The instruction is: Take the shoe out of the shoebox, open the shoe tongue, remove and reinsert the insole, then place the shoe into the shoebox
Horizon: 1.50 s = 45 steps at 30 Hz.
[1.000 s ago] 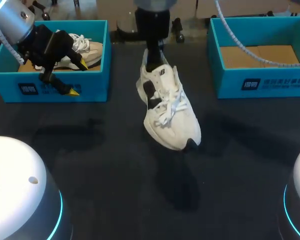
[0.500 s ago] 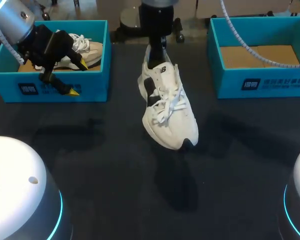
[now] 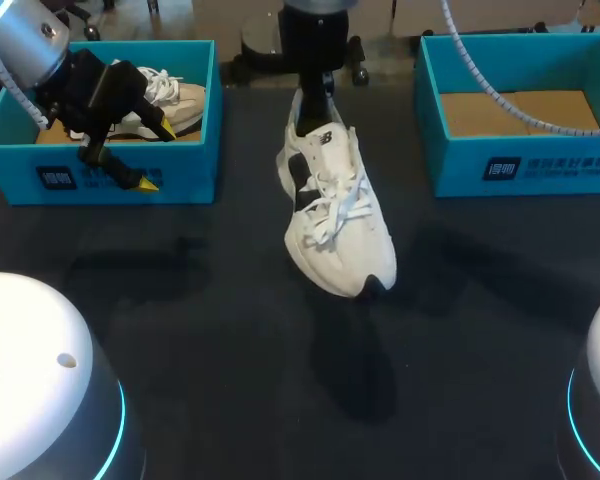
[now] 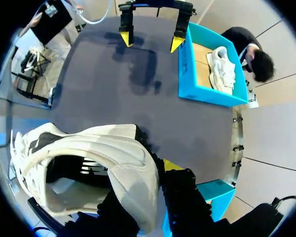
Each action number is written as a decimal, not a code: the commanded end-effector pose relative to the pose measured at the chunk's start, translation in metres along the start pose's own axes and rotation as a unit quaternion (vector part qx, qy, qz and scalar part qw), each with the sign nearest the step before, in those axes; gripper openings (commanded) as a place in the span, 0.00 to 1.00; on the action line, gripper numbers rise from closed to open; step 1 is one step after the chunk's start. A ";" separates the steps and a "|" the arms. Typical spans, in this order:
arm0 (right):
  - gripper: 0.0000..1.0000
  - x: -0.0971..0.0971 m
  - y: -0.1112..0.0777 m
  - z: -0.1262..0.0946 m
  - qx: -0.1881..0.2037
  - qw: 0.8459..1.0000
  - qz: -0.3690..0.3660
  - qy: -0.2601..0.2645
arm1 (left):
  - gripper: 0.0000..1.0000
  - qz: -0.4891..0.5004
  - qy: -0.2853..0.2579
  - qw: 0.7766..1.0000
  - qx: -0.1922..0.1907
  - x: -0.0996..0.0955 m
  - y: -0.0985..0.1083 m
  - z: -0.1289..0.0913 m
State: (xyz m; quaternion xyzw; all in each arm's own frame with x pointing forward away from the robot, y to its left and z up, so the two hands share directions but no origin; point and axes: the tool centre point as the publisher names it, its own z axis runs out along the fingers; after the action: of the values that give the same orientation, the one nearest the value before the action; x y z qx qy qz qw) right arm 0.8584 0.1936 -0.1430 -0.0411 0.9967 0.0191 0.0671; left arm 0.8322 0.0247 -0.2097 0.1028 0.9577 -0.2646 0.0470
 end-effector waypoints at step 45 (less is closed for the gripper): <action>0.00 -0.108 -0.326 0.010 0.047 0.999 0.018 0.005 | 1.00 0.000 0.002 1.000 -0.001 -0.001 0.000 0.000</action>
State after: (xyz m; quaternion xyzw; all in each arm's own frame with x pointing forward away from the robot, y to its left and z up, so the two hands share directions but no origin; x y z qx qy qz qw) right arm 0.9987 -0.1196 -0.1492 -0.0192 0.9977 -0.0292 0.0585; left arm 0.8322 0.0246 -0.2097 0.1028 0.9577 -0.2645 0.0470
